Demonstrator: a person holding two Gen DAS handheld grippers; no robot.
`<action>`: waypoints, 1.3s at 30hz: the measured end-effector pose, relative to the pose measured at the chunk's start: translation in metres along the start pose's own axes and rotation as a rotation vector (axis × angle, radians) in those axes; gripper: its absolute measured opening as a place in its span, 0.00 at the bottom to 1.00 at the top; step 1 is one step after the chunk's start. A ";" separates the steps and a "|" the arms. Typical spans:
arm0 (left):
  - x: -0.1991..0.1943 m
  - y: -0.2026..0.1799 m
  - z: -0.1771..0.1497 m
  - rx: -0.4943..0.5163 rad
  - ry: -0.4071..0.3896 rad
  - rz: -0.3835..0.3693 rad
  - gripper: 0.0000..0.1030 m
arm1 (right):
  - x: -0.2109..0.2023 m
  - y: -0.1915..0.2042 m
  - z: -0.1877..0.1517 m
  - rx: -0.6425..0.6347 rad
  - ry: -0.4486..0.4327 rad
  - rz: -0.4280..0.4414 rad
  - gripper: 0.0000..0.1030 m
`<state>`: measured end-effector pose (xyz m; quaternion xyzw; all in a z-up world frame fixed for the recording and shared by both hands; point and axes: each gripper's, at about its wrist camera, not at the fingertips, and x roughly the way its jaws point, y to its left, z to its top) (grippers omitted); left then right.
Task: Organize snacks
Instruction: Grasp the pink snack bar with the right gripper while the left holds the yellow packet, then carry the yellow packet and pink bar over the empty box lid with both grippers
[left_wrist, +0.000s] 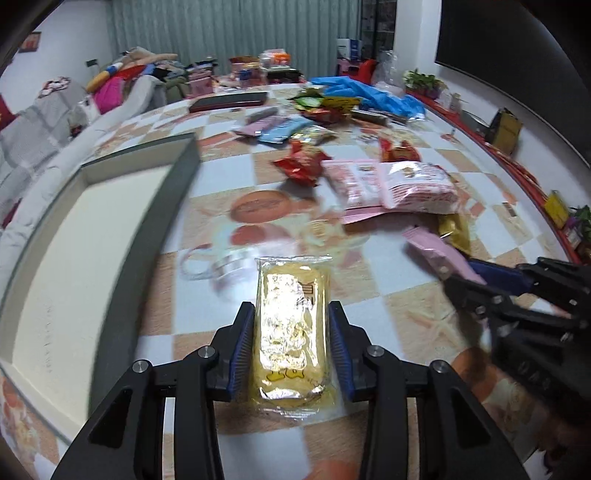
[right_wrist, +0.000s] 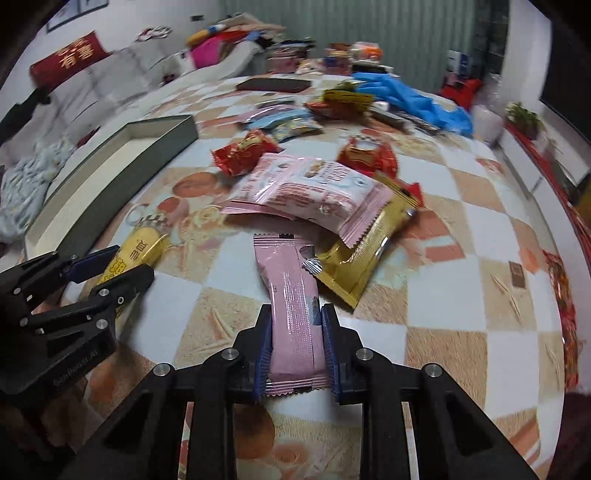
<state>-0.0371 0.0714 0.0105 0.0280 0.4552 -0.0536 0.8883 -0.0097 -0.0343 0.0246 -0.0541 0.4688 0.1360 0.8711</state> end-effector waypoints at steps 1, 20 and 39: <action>0.004 -0.001 0.004 -0.005 0.007 -0.005 0.53 | 0.001 0.002 0.002 0.000 -0.003 -0.014 0.26; 0.000 0.009 0.002 -0.047 -0.020 -0.028 0.37 | 0.004 0.011 0.002 0.072 -0.068 -0.005 0.26; 0.001 0.006 0.000 -0.041 -0.022 -0.022 0.38 | -0.004 0.009 -0.002 0.128 -0.026 0.039 0.26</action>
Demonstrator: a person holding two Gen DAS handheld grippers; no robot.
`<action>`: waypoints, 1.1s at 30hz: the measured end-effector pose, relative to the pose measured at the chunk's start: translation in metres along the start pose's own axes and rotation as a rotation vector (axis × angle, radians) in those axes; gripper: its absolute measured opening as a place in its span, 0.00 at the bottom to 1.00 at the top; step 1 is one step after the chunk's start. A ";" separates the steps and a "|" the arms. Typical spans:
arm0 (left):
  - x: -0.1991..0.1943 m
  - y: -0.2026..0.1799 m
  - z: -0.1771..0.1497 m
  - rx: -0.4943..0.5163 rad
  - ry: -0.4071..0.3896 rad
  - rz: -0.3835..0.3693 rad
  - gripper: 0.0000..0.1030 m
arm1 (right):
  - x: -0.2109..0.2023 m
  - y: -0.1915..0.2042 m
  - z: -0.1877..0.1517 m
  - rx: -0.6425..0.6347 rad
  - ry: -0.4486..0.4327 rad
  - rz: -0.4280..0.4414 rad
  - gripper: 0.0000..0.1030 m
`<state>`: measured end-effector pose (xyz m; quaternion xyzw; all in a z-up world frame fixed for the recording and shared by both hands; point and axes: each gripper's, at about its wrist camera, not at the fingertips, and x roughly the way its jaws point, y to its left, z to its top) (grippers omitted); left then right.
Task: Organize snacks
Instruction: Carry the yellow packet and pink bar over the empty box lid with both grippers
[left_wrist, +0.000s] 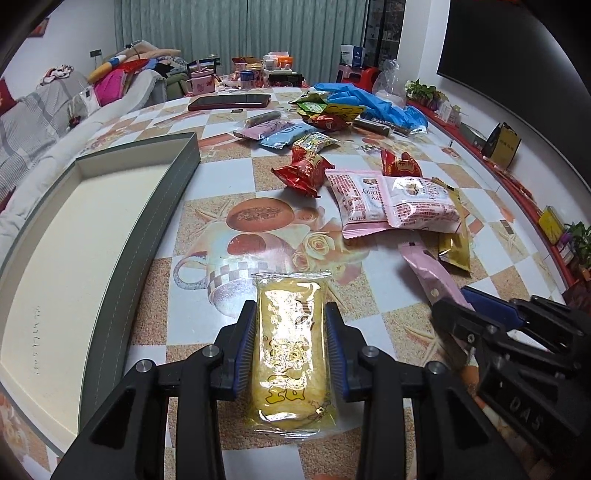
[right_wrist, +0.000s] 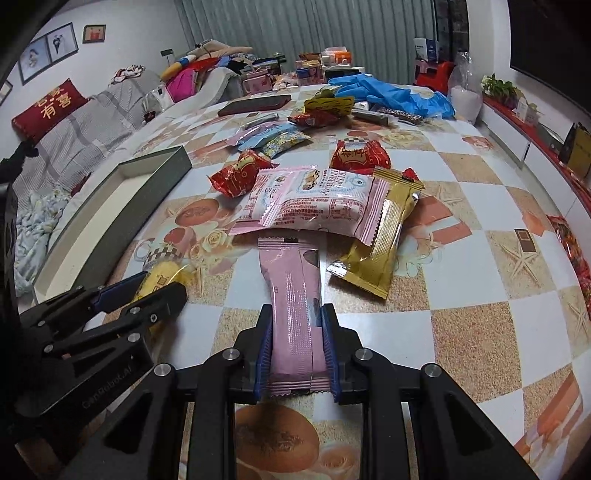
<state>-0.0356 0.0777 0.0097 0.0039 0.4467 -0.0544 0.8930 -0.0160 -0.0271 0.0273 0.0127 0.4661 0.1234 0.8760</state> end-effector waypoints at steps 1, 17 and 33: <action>0.000 -0.001 0.000 0.008 0.000 0.011 0.38 | -0.001 0.004 -0.002 -0.030 0.013 -0.016 0.26; 0.001 0.006 0.000 0.017 0.004 -0.006 0.38 | -0.003 0.018 -0.004 -0.154 0.221 -0.106 0.26; -0.015 0.011 -0.014 0.072 0.067 -0.054 0.37 | 0.000 0.029 0.000 -0.174 0.245 -0.181 0.25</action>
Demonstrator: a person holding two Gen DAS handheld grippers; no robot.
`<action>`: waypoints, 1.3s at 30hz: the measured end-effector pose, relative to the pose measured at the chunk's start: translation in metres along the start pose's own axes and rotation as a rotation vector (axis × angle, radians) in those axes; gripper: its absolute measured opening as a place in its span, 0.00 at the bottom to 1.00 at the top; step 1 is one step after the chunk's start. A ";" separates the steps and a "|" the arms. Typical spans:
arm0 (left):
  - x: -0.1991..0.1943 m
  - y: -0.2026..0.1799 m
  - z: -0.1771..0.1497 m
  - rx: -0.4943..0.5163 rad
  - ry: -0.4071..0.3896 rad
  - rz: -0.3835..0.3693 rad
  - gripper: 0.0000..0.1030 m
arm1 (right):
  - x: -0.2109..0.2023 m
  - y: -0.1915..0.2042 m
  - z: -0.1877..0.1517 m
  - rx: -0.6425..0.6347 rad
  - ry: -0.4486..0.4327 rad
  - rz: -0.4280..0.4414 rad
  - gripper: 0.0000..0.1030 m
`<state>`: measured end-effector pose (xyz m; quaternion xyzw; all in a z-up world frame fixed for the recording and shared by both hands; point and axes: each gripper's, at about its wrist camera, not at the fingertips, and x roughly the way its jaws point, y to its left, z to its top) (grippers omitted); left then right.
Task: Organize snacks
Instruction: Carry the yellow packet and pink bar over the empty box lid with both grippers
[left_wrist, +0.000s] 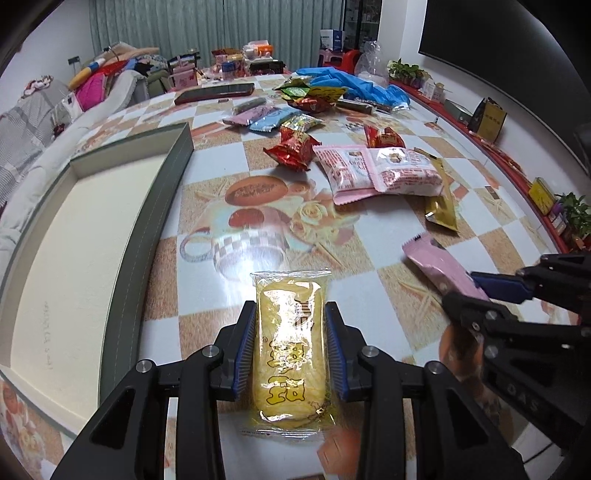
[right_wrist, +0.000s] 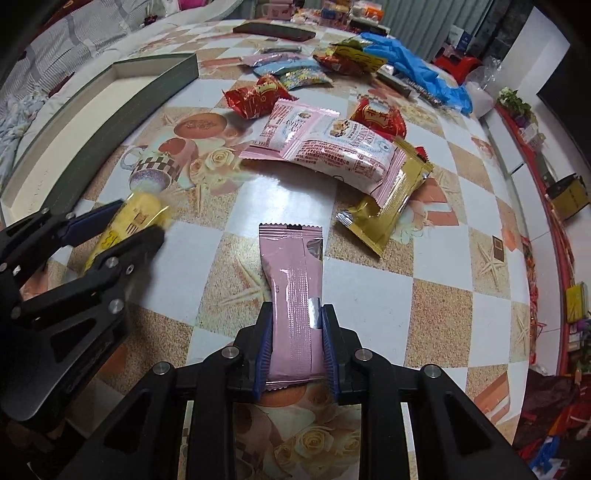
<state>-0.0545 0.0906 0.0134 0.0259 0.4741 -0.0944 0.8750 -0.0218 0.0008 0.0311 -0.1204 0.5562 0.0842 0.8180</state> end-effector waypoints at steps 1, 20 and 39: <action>-0.002 0.001 -0.003 -0.003 0.005 -0.008 0.37 | 0.000 -0.003 -0.003 0.022 -0.024 0.014 0.25; -0.013 0.009 -0.006 -0.069 0.056 -0.098 0.37 | -0.011 -0.026 -0.025 0.242 -0.165 0.209 0.25; 0.012 -0.003 0.020 0.003 0.076 0.047 0.37 | 0.003 -0.027 -0.006 0.188 -0.175 0.207 0.26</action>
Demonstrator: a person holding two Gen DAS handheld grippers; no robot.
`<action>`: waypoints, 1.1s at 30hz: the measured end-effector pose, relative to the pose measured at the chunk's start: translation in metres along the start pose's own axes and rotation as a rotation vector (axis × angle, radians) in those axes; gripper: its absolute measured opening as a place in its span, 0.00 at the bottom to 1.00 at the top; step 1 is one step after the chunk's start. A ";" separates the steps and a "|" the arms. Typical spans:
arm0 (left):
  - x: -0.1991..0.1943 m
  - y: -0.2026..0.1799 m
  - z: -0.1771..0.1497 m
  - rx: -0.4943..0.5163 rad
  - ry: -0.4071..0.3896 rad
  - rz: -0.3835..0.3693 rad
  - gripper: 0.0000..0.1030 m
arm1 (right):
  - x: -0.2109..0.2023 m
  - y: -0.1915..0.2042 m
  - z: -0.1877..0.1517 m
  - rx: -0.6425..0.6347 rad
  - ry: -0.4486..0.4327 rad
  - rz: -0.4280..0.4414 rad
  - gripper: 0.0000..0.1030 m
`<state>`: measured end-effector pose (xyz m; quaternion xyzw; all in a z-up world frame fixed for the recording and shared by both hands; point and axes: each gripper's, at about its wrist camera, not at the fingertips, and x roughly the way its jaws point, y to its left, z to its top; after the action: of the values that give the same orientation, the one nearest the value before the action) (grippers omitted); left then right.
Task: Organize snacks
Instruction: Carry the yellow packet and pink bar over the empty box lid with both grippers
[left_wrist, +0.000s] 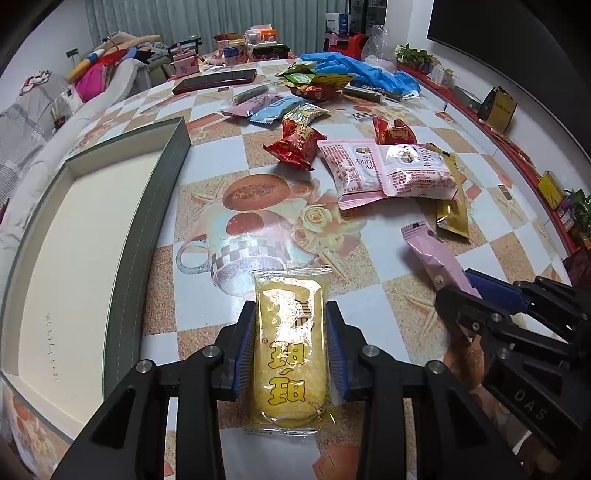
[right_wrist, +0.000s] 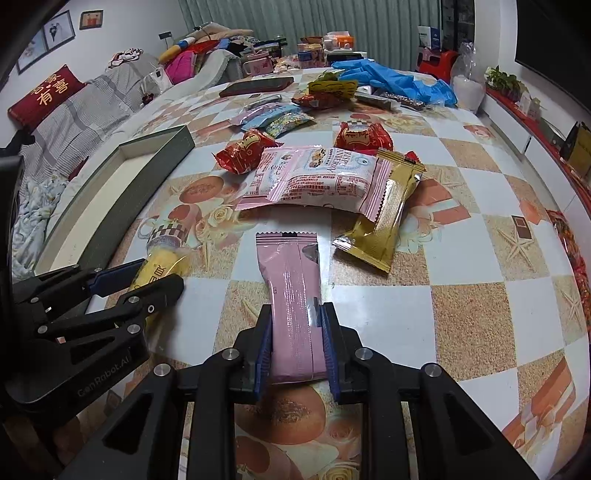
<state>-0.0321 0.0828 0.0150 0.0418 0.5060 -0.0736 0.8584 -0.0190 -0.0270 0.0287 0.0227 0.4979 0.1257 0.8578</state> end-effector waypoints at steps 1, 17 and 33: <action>0.000 0.000 0.000 0.003 0.006 -0.001 0.37 | 0.000 0.000 0.001 0.004 0.007 0.000 0.26; -0.019 0.009 -0.025 -0.050 0.011 -0.091 0.37 | -0.007 0.000 -0.009 0.090 0.043 0.090 0.25; -0.052 0.013 -0.040 -0.034 -0.058 -0.077 0.37 | -0.028 0.015 -0.019 0.089 0.013 0.131 0.25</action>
<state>-0.0895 0.1056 0.0405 0.0058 0.4835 -0.0991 0.8697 -0.0518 -0.0208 0.0456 0.0925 0.5062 0.1593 0.8425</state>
